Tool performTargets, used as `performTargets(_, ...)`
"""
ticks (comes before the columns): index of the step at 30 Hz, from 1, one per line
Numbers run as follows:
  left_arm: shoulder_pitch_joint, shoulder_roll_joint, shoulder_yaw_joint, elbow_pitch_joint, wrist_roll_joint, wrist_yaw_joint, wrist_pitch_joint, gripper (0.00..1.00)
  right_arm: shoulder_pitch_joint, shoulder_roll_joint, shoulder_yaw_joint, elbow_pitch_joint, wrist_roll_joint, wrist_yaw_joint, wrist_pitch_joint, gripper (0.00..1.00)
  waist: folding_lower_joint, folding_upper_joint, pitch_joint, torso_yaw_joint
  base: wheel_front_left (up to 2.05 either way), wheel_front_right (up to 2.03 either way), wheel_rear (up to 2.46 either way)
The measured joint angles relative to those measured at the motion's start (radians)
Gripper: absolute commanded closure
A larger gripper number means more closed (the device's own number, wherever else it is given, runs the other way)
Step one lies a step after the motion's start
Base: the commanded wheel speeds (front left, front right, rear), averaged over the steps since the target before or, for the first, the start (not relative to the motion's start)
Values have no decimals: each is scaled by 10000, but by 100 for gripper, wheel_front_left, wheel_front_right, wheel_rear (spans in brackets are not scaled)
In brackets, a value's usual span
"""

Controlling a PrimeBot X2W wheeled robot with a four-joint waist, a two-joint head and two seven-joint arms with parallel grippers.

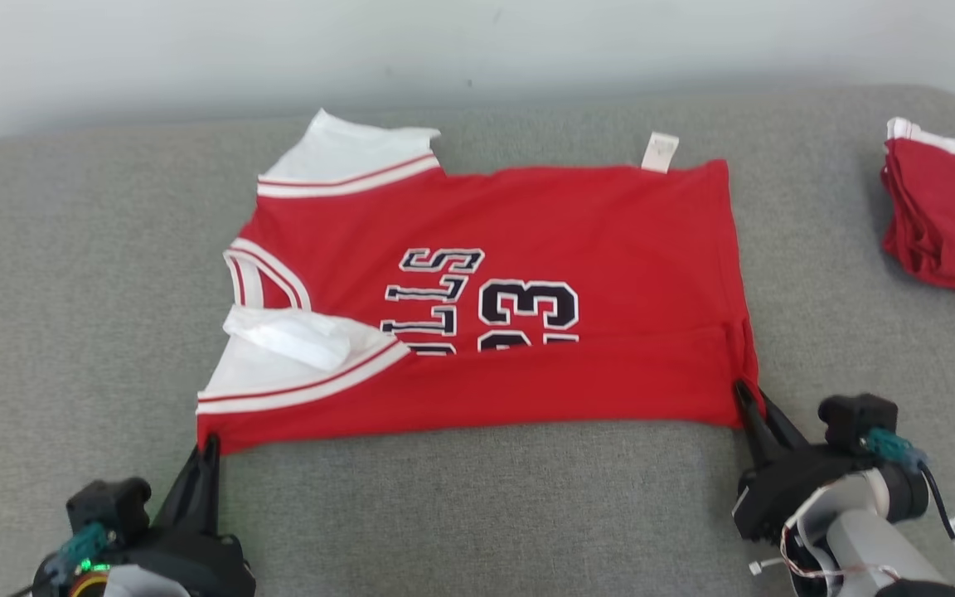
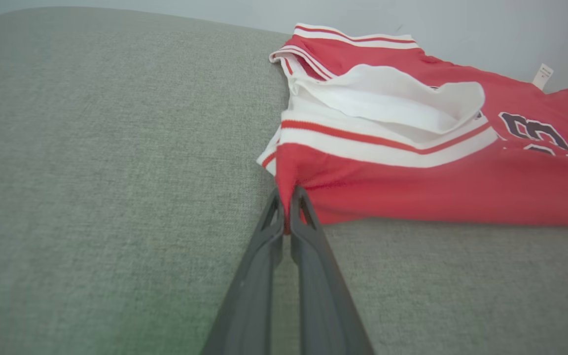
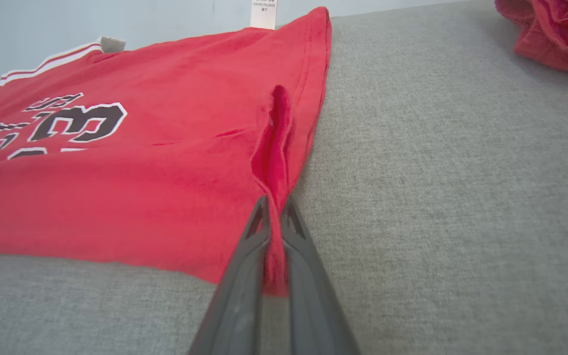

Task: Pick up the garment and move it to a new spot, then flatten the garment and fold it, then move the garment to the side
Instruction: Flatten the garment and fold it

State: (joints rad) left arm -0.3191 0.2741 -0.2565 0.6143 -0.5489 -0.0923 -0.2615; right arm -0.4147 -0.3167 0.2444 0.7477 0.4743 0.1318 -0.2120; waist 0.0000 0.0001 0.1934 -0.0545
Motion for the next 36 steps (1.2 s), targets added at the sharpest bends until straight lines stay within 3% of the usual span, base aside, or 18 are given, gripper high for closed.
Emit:
performTargets(9, 2036, -518, 612, -1856, 146, 232, -8, 100, 1751, -157, -518, -968, 259, 0, -157, 100, -1, 0, -739, 254, 0, 0, 0)
performTargets(12, 2770, -748, 629, -2429, 199, 500, -8, 100, 2420, -190, -859, -1524, 247, 0, 33, 100, -1, -1, -858, 376, 0, 0, 0)
performTargets(19, 3651, -1016, 627, -2771, 182, 485, -10, 100, 3653, -153, -1887, -3001, -73, 0, 882, 100, 0, -1, -870, 565, 0, 0, 0)
performTargets(20, 3658, -989, 529, -2709, 267, 495, -8, 66, 3775, -63, -2067, -3139, -128, 0, 993, 85, -1, 0, -886, 584, 0, 0, 0)
performTargets(21, 3658, -963, 472, -2685, 424, 500, -8, 0, 3871, 29, -2207, -3277, -221, 0, 1097, 17, -1, -1, -907, 601, 0, 0, 0)
performTargets(22, 3656, -989, 489, -2706, 483, 516, -8, 0, 3958, 119, -2311, -3455, -293, 0, 1152, 0, -1, -1, -929, 613, 0, 0, 0)
performTargets(28, 3659, -1028, 836, -3244, 846, 583, -10, 0, 4197, 447, -2744, -4428, -782, 0, 1129, 0, 0, -1, -1148, 612, 0, 0, 0)
performTargets(36, 3746, -1133, 2063, -4602, 2015, 754, -10, 0, 4252, 1062, -3047, -5298, -1352, 0, 345, 0, 0, -1, -1577, 551, 0, 0, 0)
